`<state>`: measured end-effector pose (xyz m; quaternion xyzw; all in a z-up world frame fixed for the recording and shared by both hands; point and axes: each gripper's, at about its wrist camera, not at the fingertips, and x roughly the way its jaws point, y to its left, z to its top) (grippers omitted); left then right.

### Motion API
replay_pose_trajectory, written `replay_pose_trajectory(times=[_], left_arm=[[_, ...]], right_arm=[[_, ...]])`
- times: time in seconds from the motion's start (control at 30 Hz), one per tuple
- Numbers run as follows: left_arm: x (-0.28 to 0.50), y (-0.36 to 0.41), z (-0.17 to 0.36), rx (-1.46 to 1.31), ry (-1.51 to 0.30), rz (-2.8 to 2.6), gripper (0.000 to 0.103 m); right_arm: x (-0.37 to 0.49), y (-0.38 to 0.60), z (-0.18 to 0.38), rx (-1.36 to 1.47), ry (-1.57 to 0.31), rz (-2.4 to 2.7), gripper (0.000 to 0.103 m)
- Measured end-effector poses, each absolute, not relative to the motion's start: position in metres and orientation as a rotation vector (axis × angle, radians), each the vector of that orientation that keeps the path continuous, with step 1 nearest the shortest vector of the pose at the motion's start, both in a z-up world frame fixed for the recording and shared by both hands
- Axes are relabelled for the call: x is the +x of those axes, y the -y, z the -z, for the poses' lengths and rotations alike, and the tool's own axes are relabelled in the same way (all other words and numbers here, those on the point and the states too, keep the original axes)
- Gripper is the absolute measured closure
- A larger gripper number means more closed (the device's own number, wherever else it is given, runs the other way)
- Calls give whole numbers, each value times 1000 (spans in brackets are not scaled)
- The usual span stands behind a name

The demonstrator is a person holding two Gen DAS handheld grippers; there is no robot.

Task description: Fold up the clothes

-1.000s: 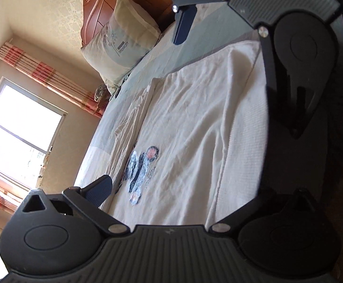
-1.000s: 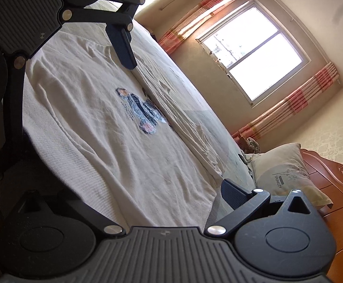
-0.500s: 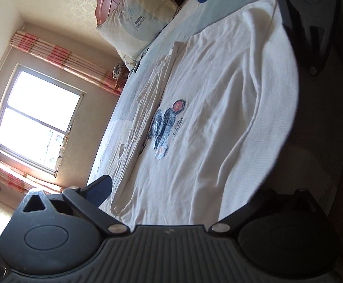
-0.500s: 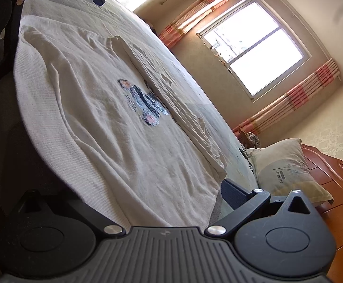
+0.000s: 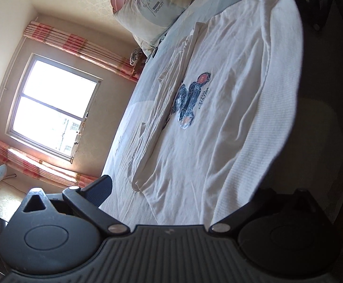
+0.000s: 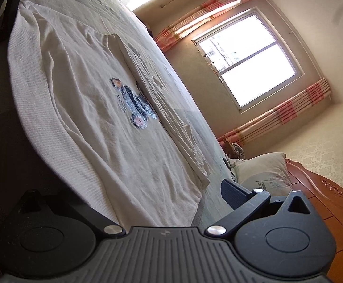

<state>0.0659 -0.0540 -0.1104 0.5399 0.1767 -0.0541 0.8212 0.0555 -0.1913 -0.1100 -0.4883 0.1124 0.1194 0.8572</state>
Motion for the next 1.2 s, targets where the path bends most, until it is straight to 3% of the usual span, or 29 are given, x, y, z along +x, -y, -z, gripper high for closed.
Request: replay_pose_trajectory(times=[0.27,1.2], left_arm=[[77,57,107,1135,-375,133,1],[130,62,77,1233,-255,69,1]], right_arm=[[60,198,94,-985,-153,-126,0],[102,196,70,-1016,-124,-77,0]])
